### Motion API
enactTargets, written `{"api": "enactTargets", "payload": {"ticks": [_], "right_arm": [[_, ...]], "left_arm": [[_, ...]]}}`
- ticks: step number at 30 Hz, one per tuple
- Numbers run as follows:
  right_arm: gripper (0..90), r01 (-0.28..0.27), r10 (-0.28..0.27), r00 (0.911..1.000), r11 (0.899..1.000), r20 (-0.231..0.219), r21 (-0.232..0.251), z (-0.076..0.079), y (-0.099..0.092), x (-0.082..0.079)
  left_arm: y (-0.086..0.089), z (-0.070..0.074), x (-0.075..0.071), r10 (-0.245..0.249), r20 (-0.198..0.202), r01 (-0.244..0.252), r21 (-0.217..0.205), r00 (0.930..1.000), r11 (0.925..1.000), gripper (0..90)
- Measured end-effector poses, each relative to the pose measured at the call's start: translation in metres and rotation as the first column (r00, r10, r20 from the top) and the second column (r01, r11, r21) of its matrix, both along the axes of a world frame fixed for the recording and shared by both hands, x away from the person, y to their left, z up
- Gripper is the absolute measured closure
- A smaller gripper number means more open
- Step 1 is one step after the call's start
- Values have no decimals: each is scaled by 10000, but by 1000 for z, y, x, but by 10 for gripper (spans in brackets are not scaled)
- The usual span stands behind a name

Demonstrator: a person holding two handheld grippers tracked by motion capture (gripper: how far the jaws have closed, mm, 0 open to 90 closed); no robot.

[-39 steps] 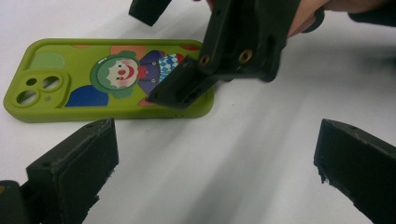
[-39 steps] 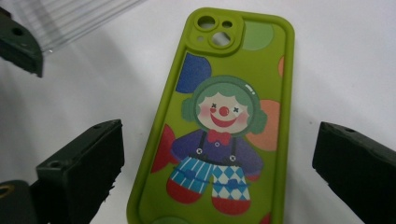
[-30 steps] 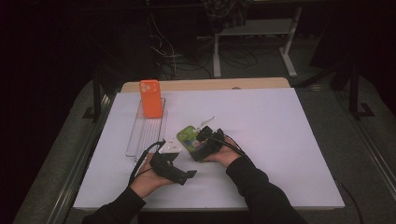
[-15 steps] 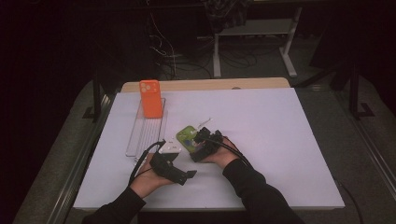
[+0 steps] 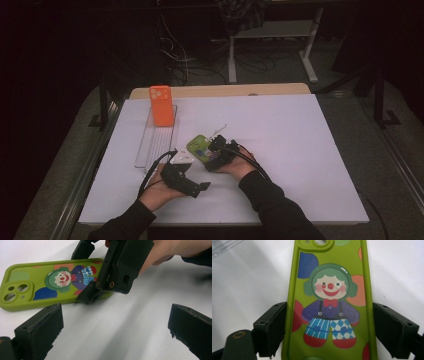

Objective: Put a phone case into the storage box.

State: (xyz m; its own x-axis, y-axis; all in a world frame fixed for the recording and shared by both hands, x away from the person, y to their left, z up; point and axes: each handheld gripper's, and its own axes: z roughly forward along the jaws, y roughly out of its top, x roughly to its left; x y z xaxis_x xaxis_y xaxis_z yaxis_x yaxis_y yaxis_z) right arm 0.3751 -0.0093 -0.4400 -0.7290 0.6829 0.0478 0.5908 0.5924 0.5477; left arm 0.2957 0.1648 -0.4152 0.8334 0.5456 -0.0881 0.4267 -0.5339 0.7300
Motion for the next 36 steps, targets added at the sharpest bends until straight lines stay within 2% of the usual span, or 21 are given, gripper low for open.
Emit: {"api": "enactTargets", "payload": {"ticks": [1, 2, 3, 4, 6, 8, 11, 16, 18, 21, 25, 27, 29, 32, 33, 34, 36], "right_arm": [[151, 17, -17, 10000, 10000, 57, 7, 0, -2, 1], [151, 26, -26, 10000, 10000, 70, 50, 2, -5, 3], [151, 12, -13, 10000, 9999, 98, 122, 4, -8, 4], [150, 19, -21, 9999, 9999, 121, 159, 6, -11, 5], [150, 4, -8, 9999, 9995, 148, 308, 12, -18, 6], [150, -71, 66, 9999, 9994, 148, 347, 18, -27, 6], [150, -131, 125, 9998, 9993, 166, 340, 23, -41, 8], [150, -302, 296, 9994, 9987, 164, 398, 31, -66, 9], [150, -416, 408, 9990, 9978, 168, 507, 34, -75, 10], [150, -681, 673, 9976, 9964, 171, 505, 37, -85, 10], [150, -1140, 1132, 9934, 9923, 183, 486, 42, -97, 8], [149, -1653, 1640, 9858, 9856, 356, 365, 44, -103, 9], [149, -2093, 2075, 9769, 9773, 508, 333, 44, -107, 9], [149, -2659, 2640, 9637, 9623, 394, 569, 46, -111, 7], [149, -2918, 2895, 9561, 9547, 445, 587, 46, -111, 7], [149, -3076, 3053, 9512, 9498, 453, 570, 46, -111, 6], [149, -3385, 3363, 9407, 9392, 442, 584, 47, -110, 4]], "left_arm": [[0, 1, 1, -12, -23, 12, -15, 10000, 10000, 0], [-2, 1, 0, 104, -46, -106, -336, 9999, 9994, 0], [0, 4, 2, -76, 6, 76, -78, 10000, 9999, 0], [0, 5, 4, -182, 126, 183, -89, 9998, 9998, 0], [-1, 8, 5, -181, 77, 184, -307, 9998, 9994, 0], [-1, 12, 9, -399, 47, 400, -168, 9992, 9991, 0], [-1, 17, 14, -600, -80, 597, -320, 9982, 9977, 32], [-4, 24, 24, -860, -150, 855, -322, 9962, 9958, 32], [-6, 27, 27, -1071, -228, 1066, -198, 9940, 9941, 29], [-11, 32, 33, -1278, -202, 1272, -286, 9916, 9915, 27], [-16, 39, 43, -1640, -26, 1639, -221, 9865, 9862, 20], [-19, 41, 48, -1870, 5, 1870, -252, 9824, 9820, 18], [-21, 43, 53, -2213, 5, 2211, -353, 9752, 9746, 17], [-25, 46, 58, -2578, 87, 2580, -386, 9662, 9654, 18], [-27, 47, 58, -2647, 103, 2649, -423, 9643, 9633, 18], [-28, 48, 60, -2803, 123, 2806, -284, 9598, 9594, 18], [-29, 49, 61, -2926, 268, 2932, -204, 9559, 9558, 18]]}}
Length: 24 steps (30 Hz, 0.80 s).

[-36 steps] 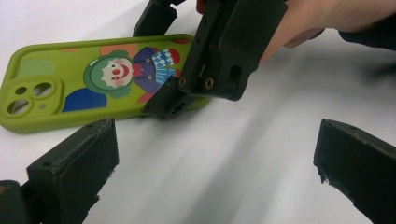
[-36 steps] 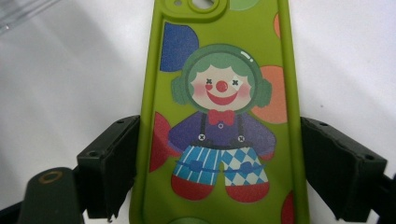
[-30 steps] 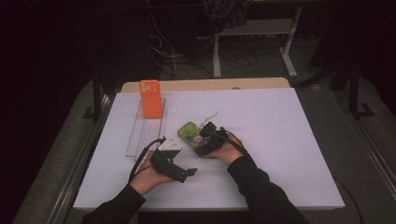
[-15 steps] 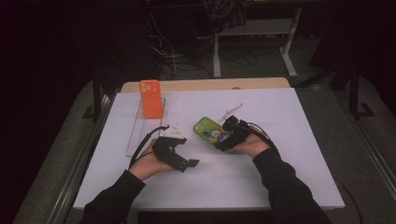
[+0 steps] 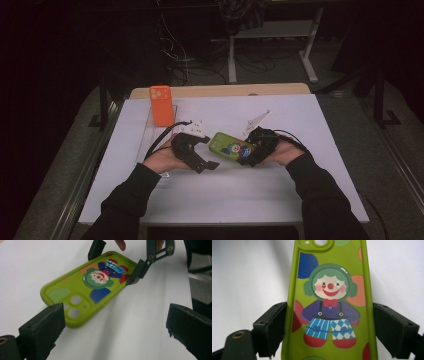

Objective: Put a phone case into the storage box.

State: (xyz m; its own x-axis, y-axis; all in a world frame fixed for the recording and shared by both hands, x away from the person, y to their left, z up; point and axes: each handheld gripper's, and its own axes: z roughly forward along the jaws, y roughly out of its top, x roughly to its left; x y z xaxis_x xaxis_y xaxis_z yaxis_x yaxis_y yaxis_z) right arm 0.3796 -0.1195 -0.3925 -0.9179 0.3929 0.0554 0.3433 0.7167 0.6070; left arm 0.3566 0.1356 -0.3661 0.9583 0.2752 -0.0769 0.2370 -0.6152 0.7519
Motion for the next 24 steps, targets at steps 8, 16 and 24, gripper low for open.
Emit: {"api": "enactTargets", "payload": {"ticks": [8, 16, 24], "right_arm": [[149, -1428, 1428, 9897, 9898, -64, 30, 4, 9, -12], [149, -2482, 2477, 9685, 9686, -246, -168, 3, 25, -24], [149, -3143, 3142, 9493, 9492, -86, -148, 9, 35, -32]], "left_arm": [[-4, -8, -3, -923, 240, 904, 703, 9954, 9934, 19], [-9, -10, -7, -1414, 120, 1401, 763, 9899, 9872, 20], [-15, -18, -11, -1963, -111, 1961, 1205, 9805, 9731, 53]]}}
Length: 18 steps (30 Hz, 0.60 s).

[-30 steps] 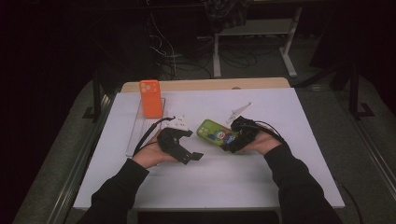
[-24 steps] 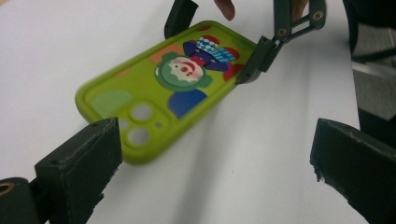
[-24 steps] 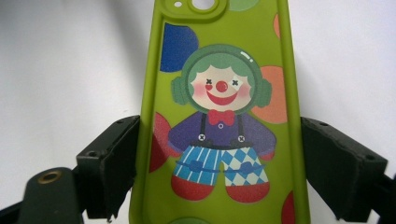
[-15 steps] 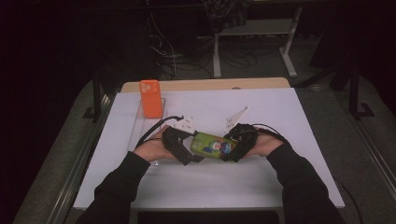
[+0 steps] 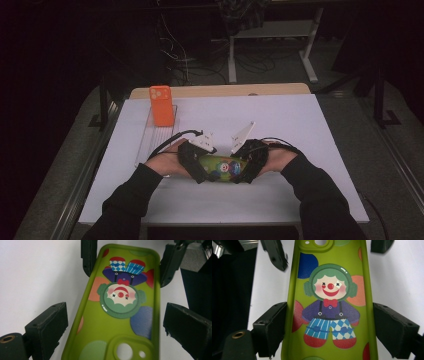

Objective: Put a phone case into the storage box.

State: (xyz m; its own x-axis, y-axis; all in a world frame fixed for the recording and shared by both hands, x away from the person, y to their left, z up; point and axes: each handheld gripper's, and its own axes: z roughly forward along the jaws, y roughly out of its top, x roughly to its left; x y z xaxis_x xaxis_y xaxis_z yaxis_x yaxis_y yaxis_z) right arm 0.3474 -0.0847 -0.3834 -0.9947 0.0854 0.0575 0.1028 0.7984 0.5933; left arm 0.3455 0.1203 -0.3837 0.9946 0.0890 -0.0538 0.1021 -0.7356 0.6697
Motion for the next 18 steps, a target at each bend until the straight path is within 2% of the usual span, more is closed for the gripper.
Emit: {"api": "enactTargets", "payload": {"ticks": [8, 18], "right_arm": [[148, -217, 216, 9997, 9997, 60, 115, 4, 3, -4], [148, -336, 336, 9994, 9994, 65, 46, 4, 3, -4]], "left_arm": [[-4, -5, -3, -395, -24, 396, 331, 9992, 9987, 85], [-5, -6, -4, -613, -62, 615, 418, 9981, 9972, 126]]}}
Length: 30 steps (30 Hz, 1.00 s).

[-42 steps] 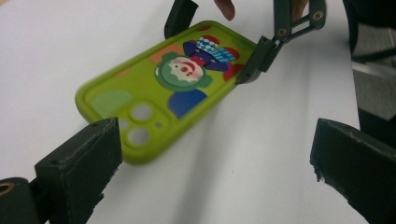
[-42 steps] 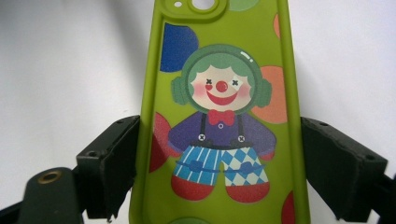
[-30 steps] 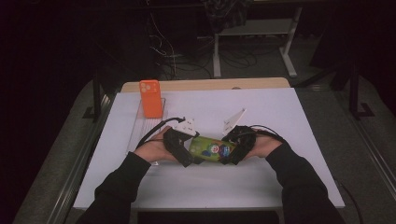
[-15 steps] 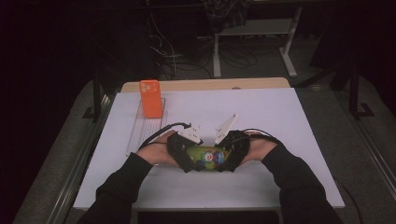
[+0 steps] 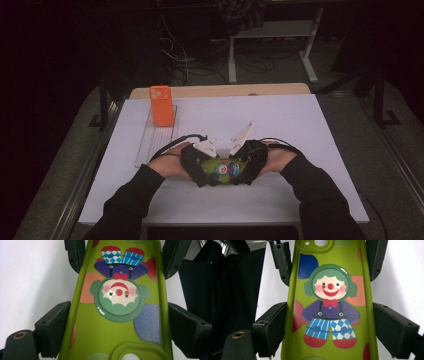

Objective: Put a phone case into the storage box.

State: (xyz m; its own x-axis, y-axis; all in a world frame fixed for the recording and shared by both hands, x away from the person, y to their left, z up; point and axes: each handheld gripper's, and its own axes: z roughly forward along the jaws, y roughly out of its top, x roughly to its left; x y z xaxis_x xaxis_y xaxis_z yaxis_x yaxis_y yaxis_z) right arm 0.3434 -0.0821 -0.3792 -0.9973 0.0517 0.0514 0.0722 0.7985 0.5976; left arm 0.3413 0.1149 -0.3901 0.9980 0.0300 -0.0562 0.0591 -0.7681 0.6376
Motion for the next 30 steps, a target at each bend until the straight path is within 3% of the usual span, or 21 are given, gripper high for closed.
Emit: {"api": "enactTargets", "payload": {"ticks": [6, 11, 15, 18, 21, 24, 27, 28, 29, 30], "right_arm": [[145, -6, 5, 9999, 10000, -112, -83, -1, -1, 0], [121, 206, -200, 9994, 9995, -268, 219, -1, -3, 0], [102, 553, -540, 9982, 9971, -269, 530, 5, -11, 2], [89, 1126, -1115, 9936, 9901, -181, 843, 8, -20, 6], [79, 1953, -1942, 9807, 9765, -206, 907, 11, -31, 10], [67, 2659, -2669, 9637, 9576, -63, 1108, 11, -39, 14], [66, 3534, -3547, 9348, 9254, -154, 1369, 10, -46, 16], [64, 3907, -3890, 9203, 9099, -408, 1395, 11, -47, 16], [58, 4108, -4078, 9116, 9002, -515, 1443, 10, -49, 16], [57, 4435, -4354, 8962, 8837, -847, 1499, 10, -50, 16]], "left_arm": [[-1, -1, -1, -130, 98, 129, 101, 9999, 9999, 140], [-1, 0, -1, -102, 238, 99, 94, 9997, 9999, 144], [1, 0, 0, 292, 224, -297, 226, 9993, 9993, 145], [4, 1, 2, 675, 244, -679, 160, 9974, 9976, 146], [6, 3, 4, 1088, 284, -1093, 174, 9937, 9939, 146], [8, 4, 6, 1785, 309, -1791, 187, 9835, 9836, 146], [10, 3, 8, 2543, 156, -2545, 56, 9670, 9671, 146], [11, 3, 8, 2715, 193, -2716, 14, 9622, 9624, 146], [12, 3, 8, 2754, 302, -2759, 130, 9608, 9611, 146], [12, 3, 8, 3005, 263, -3007, 58, 9534, 9537, 146]]}}
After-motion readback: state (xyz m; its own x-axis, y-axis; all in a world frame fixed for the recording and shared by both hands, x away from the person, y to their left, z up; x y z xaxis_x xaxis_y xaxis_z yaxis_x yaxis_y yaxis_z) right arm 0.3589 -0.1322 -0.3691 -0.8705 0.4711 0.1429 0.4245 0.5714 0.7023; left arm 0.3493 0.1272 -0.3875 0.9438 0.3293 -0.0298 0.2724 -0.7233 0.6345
